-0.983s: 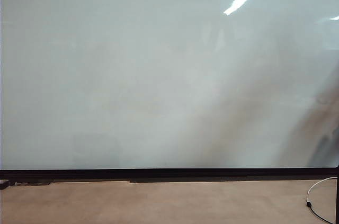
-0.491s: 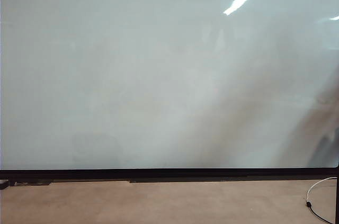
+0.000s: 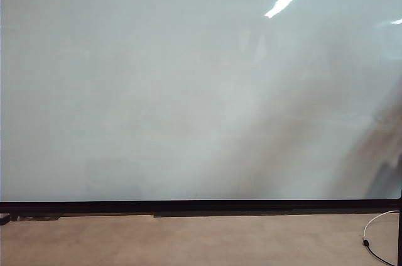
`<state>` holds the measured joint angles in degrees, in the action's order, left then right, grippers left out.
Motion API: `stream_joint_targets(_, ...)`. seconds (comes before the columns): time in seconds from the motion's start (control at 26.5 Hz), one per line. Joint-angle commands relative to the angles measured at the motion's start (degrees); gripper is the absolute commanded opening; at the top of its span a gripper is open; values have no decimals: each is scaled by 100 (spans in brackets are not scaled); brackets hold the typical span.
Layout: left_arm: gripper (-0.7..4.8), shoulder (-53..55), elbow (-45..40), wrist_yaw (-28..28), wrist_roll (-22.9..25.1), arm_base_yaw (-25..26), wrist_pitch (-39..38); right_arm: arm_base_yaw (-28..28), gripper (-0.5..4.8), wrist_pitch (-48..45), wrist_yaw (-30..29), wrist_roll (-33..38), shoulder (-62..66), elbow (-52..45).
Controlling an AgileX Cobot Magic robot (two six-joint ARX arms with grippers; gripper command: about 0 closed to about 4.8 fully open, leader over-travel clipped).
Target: Pick up the pen on the shelf to the right of the whiteboard and draw a check mark.
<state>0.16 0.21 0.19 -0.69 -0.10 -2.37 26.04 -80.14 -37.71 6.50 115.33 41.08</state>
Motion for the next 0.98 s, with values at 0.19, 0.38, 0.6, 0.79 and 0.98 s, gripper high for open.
stream_joint_targets(0.19, -4, 2, 15, 0, 24, 0, 72, 92, 229, -96, -186, 13, -33, 22)
stream_joint_targets(0.38, -5, 2, 17, 2, 24, 0, 72, 107, 229, -96, -184, 15, -33, 22)
stream_joint_targets(0.6, -5, 2, 17, 2, 24, 0, 72, 107, 209, -96, -184, 15, -35, 22)
stream_joint_targets(0.79, -4, 2, 17, 2, 24, 0, 72, 107, 206, -96, -177, 13, -35, 22)
stream_joint_targets(0.98, -4, 2, 17, 0, 24, 0, 72, 103, 206, -96, -162, 13, -35, 24)
